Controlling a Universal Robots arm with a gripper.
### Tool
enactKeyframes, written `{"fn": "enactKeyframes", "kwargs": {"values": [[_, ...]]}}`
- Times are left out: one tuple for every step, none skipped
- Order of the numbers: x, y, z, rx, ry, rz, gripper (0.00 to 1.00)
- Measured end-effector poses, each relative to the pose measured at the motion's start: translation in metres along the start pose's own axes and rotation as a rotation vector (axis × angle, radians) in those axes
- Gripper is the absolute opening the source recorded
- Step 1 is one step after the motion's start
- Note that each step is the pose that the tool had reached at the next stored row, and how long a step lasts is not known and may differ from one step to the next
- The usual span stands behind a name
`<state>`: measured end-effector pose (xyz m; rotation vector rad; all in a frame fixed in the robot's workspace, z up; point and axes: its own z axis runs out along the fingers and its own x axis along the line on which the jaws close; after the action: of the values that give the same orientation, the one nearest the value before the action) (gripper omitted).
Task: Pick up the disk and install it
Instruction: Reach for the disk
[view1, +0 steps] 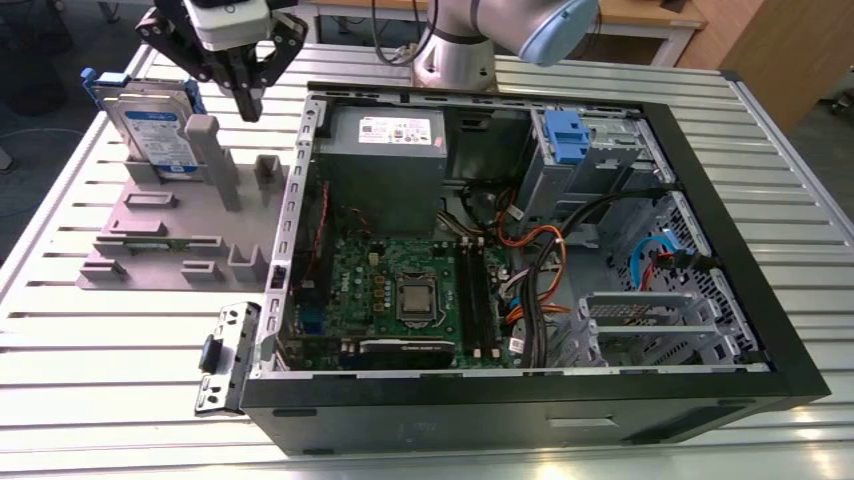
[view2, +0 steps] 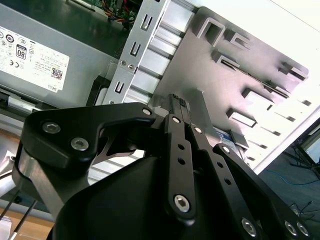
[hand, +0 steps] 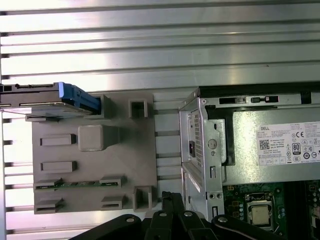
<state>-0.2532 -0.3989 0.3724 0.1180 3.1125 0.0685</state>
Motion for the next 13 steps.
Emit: {"fn": "enactKeyframes", "kwargs": {"values": [[0.0002,0.0,0.0,0.0,0.0,0.0,0.1],[0.0005,0.0,0.0001,0.0,0.0,0.0,0.1],[0.0007,-0.0001,0.0001,0.0,0.0,0.0,0.1],[0.0008,-0.0001,0.0002,0.0,0.0,0.0,0.1],[0.0011,-0.0001,0.0003,0.0,0.0,0.0,0.1],[0.0013,-0.0001,0.0003,0.0,0.0,0.0,0.1],[0.0015,-0.0001,0.0004,0.0,0.0,0.0,0.1],[0.0017,-0.0002,0.0004,0.0,-0.0001,0.0,0.1],[0.0019,-0.0002,0.0005,-0.0001,-0.0001,0.0,0.1],[0.0021,-0.0002,0.0005,0.0,0.0,0.0,0.1],[0.0023,-0.0002,0.0006,-0.0001,-0.0001,0.0,0.1],[0.0026,-0.0002,0.0006,0.0,0.0,0.0,0.1],[0.0028,-0.0003,0.0007,0.0,0.0,0.0,0.1]]}}
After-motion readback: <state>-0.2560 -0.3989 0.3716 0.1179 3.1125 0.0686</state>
